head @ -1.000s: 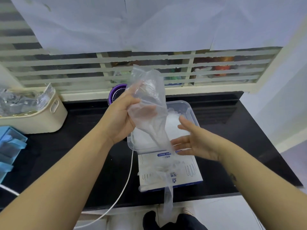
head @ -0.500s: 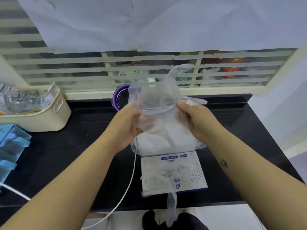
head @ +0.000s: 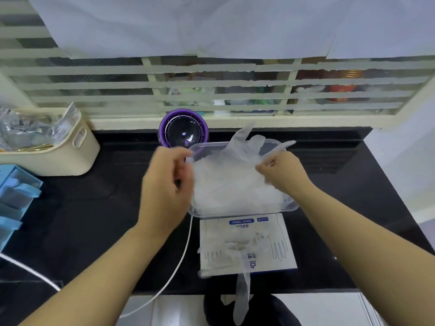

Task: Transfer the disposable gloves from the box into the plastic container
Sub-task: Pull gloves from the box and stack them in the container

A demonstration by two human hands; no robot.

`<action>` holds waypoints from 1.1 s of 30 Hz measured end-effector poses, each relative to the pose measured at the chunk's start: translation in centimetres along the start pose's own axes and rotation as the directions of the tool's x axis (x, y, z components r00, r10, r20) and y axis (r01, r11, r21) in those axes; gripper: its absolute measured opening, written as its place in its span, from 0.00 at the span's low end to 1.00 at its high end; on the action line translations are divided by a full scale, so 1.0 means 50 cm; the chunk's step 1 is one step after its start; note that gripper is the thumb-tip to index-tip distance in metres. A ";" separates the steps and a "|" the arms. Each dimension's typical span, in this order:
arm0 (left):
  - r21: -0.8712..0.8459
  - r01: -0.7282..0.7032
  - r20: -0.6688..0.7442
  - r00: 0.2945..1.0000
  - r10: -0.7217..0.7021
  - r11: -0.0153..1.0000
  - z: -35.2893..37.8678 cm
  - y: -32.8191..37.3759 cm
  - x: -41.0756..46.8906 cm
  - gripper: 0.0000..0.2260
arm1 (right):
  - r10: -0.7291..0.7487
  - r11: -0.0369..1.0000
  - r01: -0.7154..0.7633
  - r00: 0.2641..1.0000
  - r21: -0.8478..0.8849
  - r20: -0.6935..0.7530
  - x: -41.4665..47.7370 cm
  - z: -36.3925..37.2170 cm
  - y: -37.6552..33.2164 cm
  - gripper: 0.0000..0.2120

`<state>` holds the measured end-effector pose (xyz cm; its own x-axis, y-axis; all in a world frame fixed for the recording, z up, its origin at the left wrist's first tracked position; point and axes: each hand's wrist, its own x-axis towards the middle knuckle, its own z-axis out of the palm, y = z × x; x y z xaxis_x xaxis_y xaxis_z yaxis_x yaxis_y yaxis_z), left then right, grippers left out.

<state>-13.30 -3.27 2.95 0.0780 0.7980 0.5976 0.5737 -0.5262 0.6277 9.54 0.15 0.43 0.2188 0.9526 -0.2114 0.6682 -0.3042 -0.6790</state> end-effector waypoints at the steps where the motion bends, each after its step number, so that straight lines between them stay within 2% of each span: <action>1: -0.002 -0.194 0.090 0.977 0.193 0.981 0.011 0.001 -0.009 0.06 | -0.002 1.000 0.002 1.000 -0.011 0.004 0.003 0.005 0.002 0.13; 2: -0.010 -0.312 0.204 0.929 0.307 0.950 0.024 0.001 -0.012 0.06 | -0.006 1.000 0.006 1.000 -0.020 0.007 0.006 0.009 0.004 0.13; 3: -0.004 -0.356 0.327 0.883 0.338 0.934 0.040 -0.001 -0.012 0.07 | -0.015 1.000 0.015 1.000 -0.027 0.008 0.010 0.013 0.007 0.13; 4: 0.042 -0.338 0.453 0.845 0.284 0.940 0.057 0.000 -0.007 0.09 | -0.020 0.999 0.020 1.000 -0.037 0.011 0.013 0.017 0.008 0.13; 6: 0.276 -0.196 0.667 0.744 -0.041 0.941 0.094 -0.005 0.007 0.15 | -0.025 0.997 0.028 0.999 -0.076 0.029 0.015 0.024 0.009 0.13; 7: 0.392 -0.145 0.729 0.652 -0.210 0.908 0.112 -0.016 0.017 0.18 | -0.028 0.994 0.033 0.998 -0.101 0.049 0.016 0.026 0.011 0.13; 8: 0.467 -0.129 0.762 0.561 -0.324 0.875 0.128 -0.024 0.028 0.20 | -0.027 0.990 0.037 0.997 -0.133 0.077 0.015 0.028 0.012 0.13; 9: 0.502 -0.127 0.772 0.511 -0.377 0.855 0.141 -0.032 0.035 0.19 | -0.028 0.985 0.047 0.993 -0.168 0.114 0.012 0.028 0.012 0.13; 11: 0.533 -0.158 0.770 0.498 -0.399 0.831 0.160 -0.043 0.046 0.17 | -0.022 0.971 0.064 0.983 -0.230 0.180 0.005 0.022 0.012 0.14; 13: 0.558 -0.210 0.777 0.473 -0.415 0.803 0.176 -0.051 0.051 0.17 | -0.021 0.966 0.064 0.985 -0.252 0.170 0.004 0.001 0.016 0.25; 15: 0.577 -0.247 0.784 0.433 -0.445 0.778 0.185 -0.058 0.049 0.17 | -0.109 0.964 0.104 0.994 -0.247 -0.009 0.000 -0.033 0.015 0.36; 16: 0.582 -0.261 0.788 0.414 -0.455 0.770 0.189 -0.061 0.048 0.17 | -0.208 0.953 0.164 0.965 -0.257 -0.158 -0.006 -0.051 0.008 0.36; 17: 0.585 -0.267 0.789 0.405 -0.461 0.766 0.191 -0.063 0.045 0.17 | -0.348 0.918 0.261 0.890 -0.298 -0.295 -0.013 -0.064 -0.001 0.32; 18: 0.587 -0.274 0.789 0.405 -0.463 0.761 0.194 -0.064 0.043 0.17 | -0.488 0.861 0.368 0.794 -0.352 -0.363 -0.016 -0.070 -0.014 0.27; 19: 0.589 -0.279 0.788 0.407 -0.462 0.759 0.197 -0.064 0.042 0.16 | -0.580 0.804 0.463 0.749 -0.374 -0.321 -0.016 -0.069 -0.029 0.21; 20: 0.589 -0.283 0.789 0.404 -0.463 0.757 0.199 -0.063 0.043 0.16 | -0.626 0.761 0.538 0.757 -0.363 -0.189 -0.012 -0.059 -0.043 0.17; 21: 0.590 -0.286 0.790 0.397 -0.467 0.755 0.201 -0.061 0.045 0.16 | -0.614 0.738 0.575 0.789 -0.353 0.003 -0.007 -0.038 -0.050 0.17; 22: 0.594 -0.295 0.791 0.384 -0.476 0.748 0.203 -0.058 0.047 0.17 | -0.534 0.729 0.569 0.820 -0.380 0.204 0.004 -0.014 -0.048 0.20; 23: 0.602 -0.309 0.790 0.370 -0.490 0.737 0.204 -0.055 0.050 0.18 | -0.413 0.719 0.536 0.842 -0.442 0.349 0.019 0.009 -0.041 0.26; 24: 0.610 -0.319 0.787 0.355 -0.505 0.726 0.206 -0.053 0.053 0.19 | -0.281 0.705 0.491 0.856 -0.512 0.433 0.036 0.028 -0.030 0.33; 27: 0.633 -0.318 0.773 0.309 -0.554 0.706 0.216 -0.058 0.060 0.26 | -0.021 0.707 0.369 0.864 -0.603 0.503 0.073 0.059 0.014 0.48; 33: 0.678 -0.266 0.734 0.203 -0.648 0.685 0.248 -0.090 0.050 0.42 | 0.095 0.720 0.286 0.862 -0.632 0.498 0.113 0.138 0.085 0.50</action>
<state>-5.56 4.76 -4.58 0.2431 0.7186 -0.6515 0.9251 -0.3737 -0.0670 8.70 4.32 -8.49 -0.1020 0.7961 -0.5965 0.9933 0.0484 -0.1052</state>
